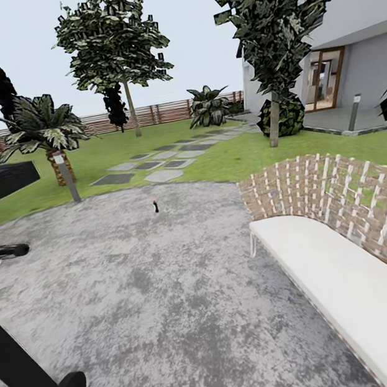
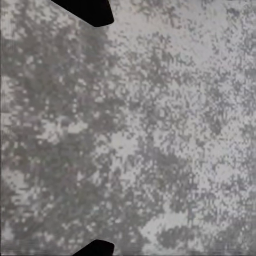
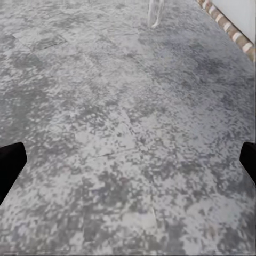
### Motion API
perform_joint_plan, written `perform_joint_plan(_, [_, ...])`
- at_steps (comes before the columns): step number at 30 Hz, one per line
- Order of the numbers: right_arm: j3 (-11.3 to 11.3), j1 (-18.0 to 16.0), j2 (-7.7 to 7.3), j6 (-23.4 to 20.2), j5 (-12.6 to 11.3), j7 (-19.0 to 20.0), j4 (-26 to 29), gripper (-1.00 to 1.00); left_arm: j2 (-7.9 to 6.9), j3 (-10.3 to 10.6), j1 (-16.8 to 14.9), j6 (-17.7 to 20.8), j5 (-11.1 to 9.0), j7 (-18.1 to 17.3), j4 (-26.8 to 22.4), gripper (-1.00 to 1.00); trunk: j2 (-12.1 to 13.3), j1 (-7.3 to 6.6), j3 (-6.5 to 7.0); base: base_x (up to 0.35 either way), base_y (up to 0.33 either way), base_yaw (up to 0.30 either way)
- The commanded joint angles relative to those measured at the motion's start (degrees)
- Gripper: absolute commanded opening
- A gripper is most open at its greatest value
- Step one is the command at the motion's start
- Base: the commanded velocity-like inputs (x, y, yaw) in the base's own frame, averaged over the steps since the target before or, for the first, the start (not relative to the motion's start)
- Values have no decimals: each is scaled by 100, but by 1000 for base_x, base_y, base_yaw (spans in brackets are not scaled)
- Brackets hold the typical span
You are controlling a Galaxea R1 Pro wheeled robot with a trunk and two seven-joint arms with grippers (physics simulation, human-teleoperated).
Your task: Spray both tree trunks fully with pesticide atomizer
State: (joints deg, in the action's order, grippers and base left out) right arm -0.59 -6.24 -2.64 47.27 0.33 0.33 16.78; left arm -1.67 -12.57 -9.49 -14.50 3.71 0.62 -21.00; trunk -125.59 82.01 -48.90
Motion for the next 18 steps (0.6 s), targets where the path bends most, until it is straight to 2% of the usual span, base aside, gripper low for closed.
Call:
perform_joint_plan(1, [-1, 0, -2, 0, 1, 0, 0, 100, 0, 0, 0, 0, 0, 0, 0, 100, 0, 0, 0, 338, -143, 0])
perform_joint_plan(7, [-10, 0, -8, 1, 9, 2, 1, 100, -2, 0, 0, 0, -10, 0, -1, 100, 0, 0, -4, 338, -107, 25])
perform_joint_plan(18, [-11, 0, -8, 1, 51, 0, -7, 100, -7, 0, 0, 0, -11, 0, -1, 100, 0, 0, -59, 340, -6, 205])
